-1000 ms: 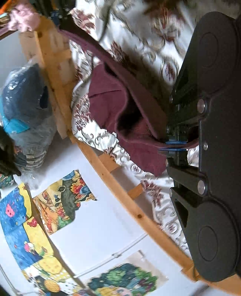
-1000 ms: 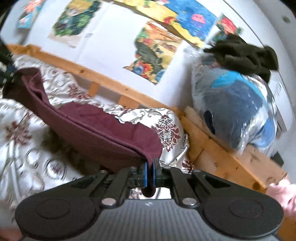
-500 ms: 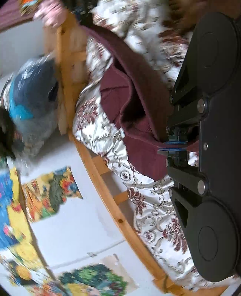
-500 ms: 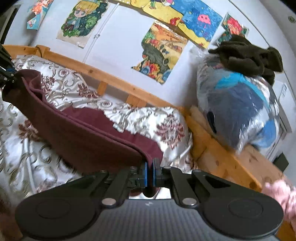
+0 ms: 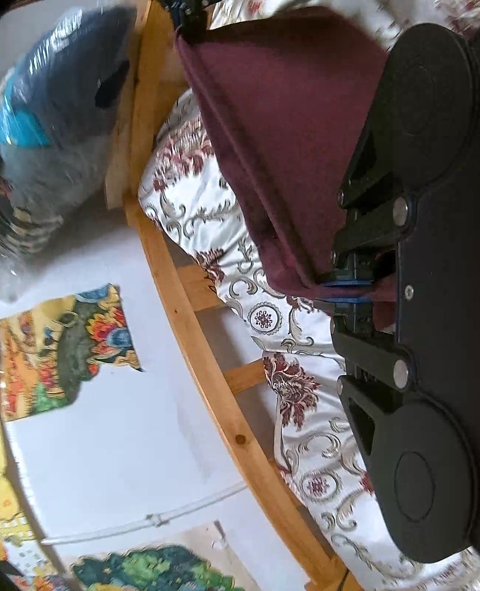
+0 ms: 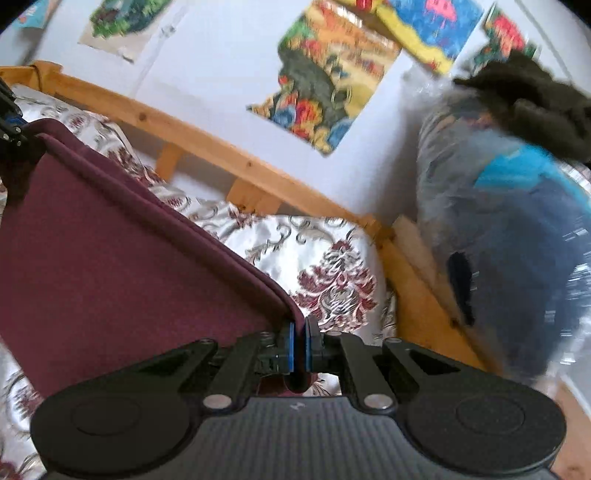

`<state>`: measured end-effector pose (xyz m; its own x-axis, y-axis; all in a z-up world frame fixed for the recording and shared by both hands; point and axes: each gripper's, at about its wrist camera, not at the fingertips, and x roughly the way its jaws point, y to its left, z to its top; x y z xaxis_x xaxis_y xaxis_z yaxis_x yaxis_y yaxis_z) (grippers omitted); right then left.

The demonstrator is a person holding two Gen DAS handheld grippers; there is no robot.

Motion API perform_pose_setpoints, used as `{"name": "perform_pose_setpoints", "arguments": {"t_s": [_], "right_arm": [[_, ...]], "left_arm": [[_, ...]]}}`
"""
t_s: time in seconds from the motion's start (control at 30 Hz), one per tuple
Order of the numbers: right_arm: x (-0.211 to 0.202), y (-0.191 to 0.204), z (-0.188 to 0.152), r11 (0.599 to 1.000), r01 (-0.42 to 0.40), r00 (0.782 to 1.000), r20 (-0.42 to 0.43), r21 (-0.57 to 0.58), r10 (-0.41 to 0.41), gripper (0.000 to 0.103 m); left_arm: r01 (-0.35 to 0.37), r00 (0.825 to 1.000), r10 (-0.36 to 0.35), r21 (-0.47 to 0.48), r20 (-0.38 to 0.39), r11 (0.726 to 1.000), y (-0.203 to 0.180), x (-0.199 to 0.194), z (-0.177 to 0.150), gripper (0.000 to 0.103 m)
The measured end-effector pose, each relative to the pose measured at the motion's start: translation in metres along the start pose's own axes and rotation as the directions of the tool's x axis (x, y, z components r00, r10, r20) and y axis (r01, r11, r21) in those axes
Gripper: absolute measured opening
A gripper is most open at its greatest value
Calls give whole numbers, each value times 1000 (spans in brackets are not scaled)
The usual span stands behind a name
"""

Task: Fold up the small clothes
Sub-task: 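Grasp the hem with the left gripper while the right gripper grasps the hem, then lift the hem with both grippers and fold it toward the collar, then release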

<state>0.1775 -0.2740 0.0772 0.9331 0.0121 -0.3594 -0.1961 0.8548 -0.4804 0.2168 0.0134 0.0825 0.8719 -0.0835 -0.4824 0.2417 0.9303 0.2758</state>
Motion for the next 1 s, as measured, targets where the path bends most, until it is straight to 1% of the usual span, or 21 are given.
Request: {"name": "perform_pose_setpoints", "arguments": {"t_s": [0.13, 0.27, 0.43, 0.6, 0.67, 0.73, 0.77, 0.87, 0.9, 0.93, 0.97, 1.0], "right_arm": [[51, 0, 1, 1000, -16, 998, -56, 9, 16, 7], [94, 7, -5, 1000, -23, 995, -99, -5, 23, 7], [128, 18, -11, 999, -31, 991, -133, -38, 26, 7], [159, 23, -13, 998, -27, 985, -174, -64, 15, 7], [170, 25, -13, 998, -26, 982, -188, -64, 13, 8], [177, 29, -14, 997, -24, 980, -197, -69, 10, 8], [181, 32, -16, 997, -24, 979, -204, -72, 9, 8], [186, 34, -20, 998, -33, 976, -216, -60, 19, 9], [185, 32, -20, 998, -41, 978, -206, -39, 32, 12], [183, 28, -20, 998, -62, 979, -195, 1, 61, 24], [181, 24, -20, 996, -80, 979, -183, 39, 86, 47], [177, 19, -20, 993, -93, 981, -166, 76, 105, 57]], "left_arm": [[-7, 1000, 7, -20, -12, 1000, 3, 52, 2, 6], [0, 999, -1, -48, -32, 999, 3, 98, -11, 6], [11, 998, -16, -80, -64, 997, 8, 138, -29, 7], [30, 996, -40, -131, -80, 991, 15, 168, -32, 8], [29, 994, -45, -156, -98, 987, 18, 175, -35, 14], [21, 993, -40, -173, -109, 985, 19, 177, -38, 25], [17, 993, -38, -179, -114, 984, 20, 178, -39, 27], [33, 989, -66, -239, -130, 970, 28, 178, -41, 41], [41, 988, -79, -269, -132, 962, 31, 177, -42, 47], [53, 987, -96, -300, -130, 952, 35, 176, -41, 54], [63, 986, -110, -328, -126, 943, 39, 175, -41, 58], [68, 986, -116, -350, -120, 934, 42, 172, -40, 68]]}}
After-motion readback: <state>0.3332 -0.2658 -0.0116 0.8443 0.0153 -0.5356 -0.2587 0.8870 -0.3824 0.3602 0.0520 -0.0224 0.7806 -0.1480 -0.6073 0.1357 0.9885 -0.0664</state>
